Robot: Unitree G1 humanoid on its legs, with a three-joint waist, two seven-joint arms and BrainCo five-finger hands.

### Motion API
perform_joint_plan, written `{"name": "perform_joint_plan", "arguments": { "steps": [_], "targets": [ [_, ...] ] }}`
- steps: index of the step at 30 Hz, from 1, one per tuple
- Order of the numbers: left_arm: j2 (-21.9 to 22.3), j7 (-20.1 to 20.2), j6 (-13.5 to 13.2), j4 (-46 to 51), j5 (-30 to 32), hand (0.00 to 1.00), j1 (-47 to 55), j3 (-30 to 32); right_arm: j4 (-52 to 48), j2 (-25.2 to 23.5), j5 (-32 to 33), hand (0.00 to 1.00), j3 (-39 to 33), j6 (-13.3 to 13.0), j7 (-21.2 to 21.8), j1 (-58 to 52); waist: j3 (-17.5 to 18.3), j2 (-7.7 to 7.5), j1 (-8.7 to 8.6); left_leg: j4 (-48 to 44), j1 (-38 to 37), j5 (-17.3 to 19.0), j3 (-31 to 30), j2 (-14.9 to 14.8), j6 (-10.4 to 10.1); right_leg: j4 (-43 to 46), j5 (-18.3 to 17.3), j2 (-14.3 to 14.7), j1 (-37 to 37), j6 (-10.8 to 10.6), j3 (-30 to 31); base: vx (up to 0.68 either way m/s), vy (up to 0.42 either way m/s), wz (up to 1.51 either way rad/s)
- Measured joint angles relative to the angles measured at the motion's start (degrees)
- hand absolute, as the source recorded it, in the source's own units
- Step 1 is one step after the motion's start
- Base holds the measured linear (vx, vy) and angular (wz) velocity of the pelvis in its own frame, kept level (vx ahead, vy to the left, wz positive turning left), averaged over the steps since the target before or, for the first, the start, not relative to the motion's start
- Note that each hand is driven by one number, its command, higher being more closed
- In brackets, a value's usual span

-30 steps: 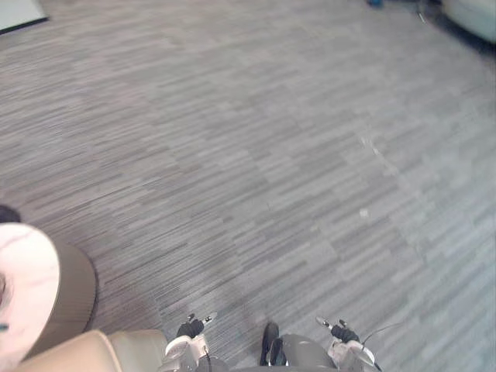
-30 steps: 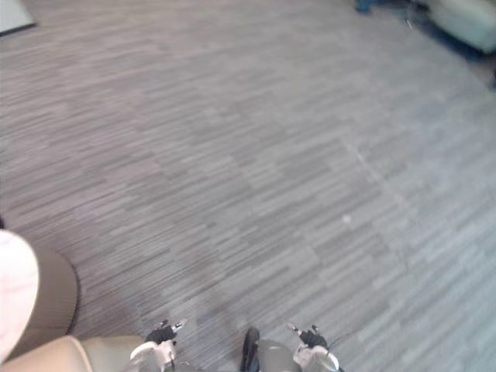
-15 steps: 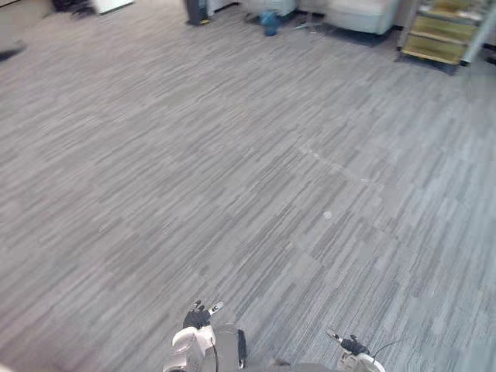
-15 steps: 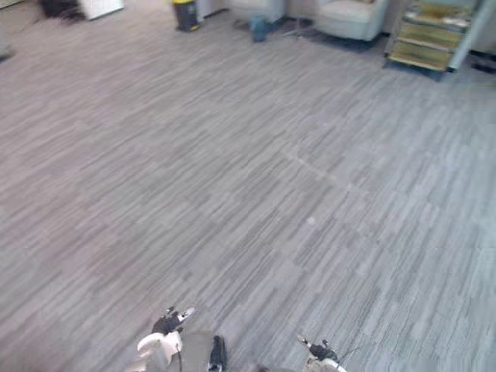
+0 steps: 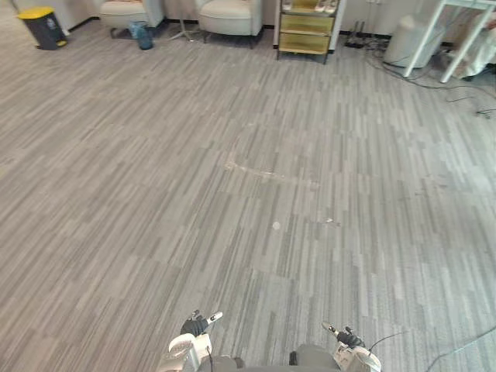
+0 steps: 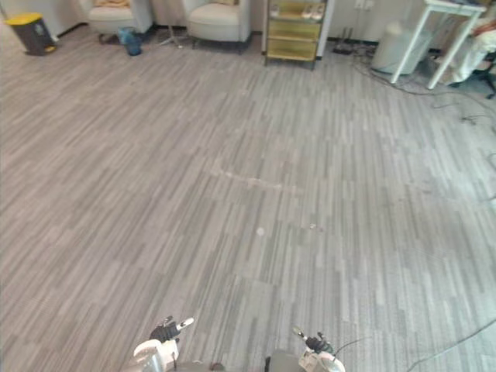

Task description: Pick up cushions and gather them together orderly.

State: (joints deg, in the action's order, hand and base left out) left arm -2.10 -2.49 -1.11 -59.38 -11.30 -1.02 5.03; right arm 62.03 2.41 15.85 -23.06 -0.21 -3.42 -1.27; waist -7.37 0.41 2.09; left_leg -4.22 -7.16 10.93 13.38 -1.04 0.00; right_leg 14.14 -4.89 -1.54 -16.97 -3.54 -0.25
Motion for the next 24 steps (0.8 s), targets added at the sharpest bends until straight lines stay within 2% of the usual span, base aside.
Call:
{"name": "perform_joint_plan", "arguments": {
  "steps": [1,2,4,5,7,9,11,13,14,16,17,18,19,20,21,22,23,24],
  "targets": [
    [0.0,0.0,0.0,-0.2,0.0,0.00,0.1,0.0,0.6,-0.1,0.2,0.00,-0.7,0.1,0.0,-0.4,-0.2,-0.36,-0.17,0.0,-0.9,0.5,-0.9,0.4,-0.7,-0.2,3.8,-0.3,0.2,0.3,0.6,0.42,-0.202,0.59],
    [1.2,0.0,0.0,-0.9,0.0,0.00,0.5,0.3,0.7,0.7,0.3,0.00,-2.7,0.1,-0.1,-1.0,-0.4,1.21,-0.18,-0.2,-2.7,1.0,-2.6,-0.7,-1.4,2.6,3.0,0.5,0.6,3.2,-0.3,0.34,-0.192,0.30],
    [1.6,0.0,-0.2,-0.5,0.0,0.00,1.4,0.9,0.7,0.8,0.4,0.00,-2.6,0.1,-0.1,-1.2,-0.2,1.89,0.05,-3.9,-1.5,1.0,-3.0,-1.3,-1.5,4.2,-0.5,0.4,0.7,4.2,-0.8,0.33,-0.246,0.23],
    [2.0,0.0,-0.1,0.8,0.0,0.00,1.4,3.3,-0.3,0.4,0.5,0.00,-2.5,-0.1,-0.1,-1.2,-0.5,1.70,-0.28,-20.3,5.9,1.2,-3.6,-2.7,-2.4,4.4,-2.2,-0.4,2.5,4.2,-1.9,0.32,-0.298,0.34],
    [3.2,0.0,-0.1,2.7,0.0,0.00,1.6,5.7,-0.7,0.7,0.5,0.00,-1.1,-0.1,-0.1,-1.7,-0.8,2.70,0.22,-39.6,14.0,-1.8,-3.4,-7.0,-4.5,3.8,-3.9,1.1,6.2,5.4,-2.5,0.28,-0.219,0.20],
    [3.2,0.0,-0.4,3.8,0.1,0.00,2.2,5.5,-1.0,1.0,0.5,0.00,2.1,-0.1,-0.1,-2.1,-0.9,2.68,1.42,-46.9,17.4,-0.8,-2.5,-8.6,-4.0,3.5,-6.5,1.9,10.3,7.5,-2.3,0.32,-0.133,-0.13],
    [3.5,0.1,-0.8,4.7,0.0,0.00,2.2,5.0,-1.8,0.8,0.6,0.00,2.5,0.1,-0.1,-2.0,-0.9,2.46,1.59,-43.3,20.1,1.2,0.0,-8.3,-2.8,1.2,-7.5,1.7,14.2,7.5,-2.1,0.32,-0.087,-0.12],
    [3.8,0.2,-1.1,5.0,0.0,0.00,2.3,5.1,-2.6,0.7,1.8,0.00,1.8,0.1,0.0,-1.4,-0.9,2.47,2.03,-25.6,21.6,0.8,1.6,-5.0,-3.1,-1.8,-8.3,1.5,17.1,5.8,0.0,0.35,0.003,-0.37],
    [3.9,0.2,-1.1,5.1,0.0,0.00,2.2,5.2,-2.7,0.7,2.2,0.00,1.8,0.1,-0.1,-1.1,-0.9,2.44,2.26,-21.6,21.9,0.3,1.3,-4.2,-3.2,-2.2,-8.6,1.5,17.8,5.5,0.8,0.45,0.057,-0.58],
    [4.2,0.2,-1.1,5.3,0.0,0.00,1.8,5.3,-2.6,0.6,2.2,0.00,1.8,0.2,-0.1,-1.2,-0.8,2.58,3.51,-8.8,23.2,-5.1,-0.5,-1.8,-4.0,-4.1,-10.4,1.4,20.5,4.8,3.2,0.51,0.120,-0.62],
    [4.2,0.3,-1.0,5.2,0.1,0.00,1.8,5.2,-2.5,0.6,2.2,0.00,1.8,0.3,-0.1,-1.2,-0.7,2.70,3.60,-6.9,23.2,-6.6,-0.5,-1.6,-4.1,-4.7,-11.1,1.5,21.5,4.3,3.5,0.55,0.183,-0.53],
    [4.0,0.4,-0.9,5.1,0.1,0.00,1.8,5.0,-2.3,0.4,2.2,0.00,1.2,0.5,-0.1,-1.4,-0.3,2.11,4.02,-6.9,23.0,-12.2,-1.0,-0.8,-1.1,-4.9,-12.3,0.8,23.8,3.2,4.6,0.62,0.200,-0.37],
    [3.4,0.4,-0.8,4.8,0.1,0.00,1.9,5.0,-2.2,-0.5,2.2,0.00,0.8,0.5,-0.1,-2.4,2.2,0.10,4.12,-7.3,22.5,-11.2,-0.6,1.8,1.5,-3.5,-13.3,-1.7,23.9,1.6,5.9,0.65,0.191,-0.30],
    [3.4,0.4,-0.6,4.6,0.1,0.00,1.8,5.1,-2.3,-0.6,2.1,0.00,0.7,0.5,0.0,-2.5,2.6,-0.67,4.01,-7.9,21.5,-10.3,0.4,2.5,2.3,-1.1,-13.7,-2.7,23.2,-0.3,6.2,0.67,0.180,-0.24],
    [3.3,0.4,-0.5,4.5,0.3,0.00,1.7,5.1,-2.3,-0.9,1.6,0.00,0.6,0.6,0.2,-2.5,2.3,-1.90,4.09,-8.7,19.3,-8.6,1.7,3.6,2.6,6.9,-14.3,-3.9,21.6,-3.3,7.4,0.74,0.207,-0.26],
    [3.0,0.4,-0.6,4.5,0.4,0.00,1.7,5.0,-2.5,-1.2,1.4,0.00,0.7,0.6,0.2,-2.7,2.1,-2.44,4.20,-8.9,15.7,-6.4,1.8,4.5,3.3,21.2,-12.1,-3.9,17.5,-8.3,8.5,0.60,0.178,-0.28],
    [2.9,0.4,-0.5,4.5,0.4,0.00,1.6,4.9,-2.6,-1.4,1.0,0.00,0.7,0.6,0.3,-2.6,2.0,-2.43,4.06,-8.8,13.8,-5.3,1.7,4.7,3.3,28.5,-9.5,-3.8,14.7,-11.2,8.7,0.57,0.176,-0.17],
    [2.8,0.3,0.0,3.9,0.4,0.00,1.6,4.3,-2.7,-1.5,0.2,0.00,1.0,0.6,0.4,-2.7,1.5,-1.75,3.65,-8.7,9.4,-3.1,0.9,4.6,2.8,41.0,-7.9,-3.9,10.3,-11.1,7.1,0.53,0.146,-0.05]
  ]
}}
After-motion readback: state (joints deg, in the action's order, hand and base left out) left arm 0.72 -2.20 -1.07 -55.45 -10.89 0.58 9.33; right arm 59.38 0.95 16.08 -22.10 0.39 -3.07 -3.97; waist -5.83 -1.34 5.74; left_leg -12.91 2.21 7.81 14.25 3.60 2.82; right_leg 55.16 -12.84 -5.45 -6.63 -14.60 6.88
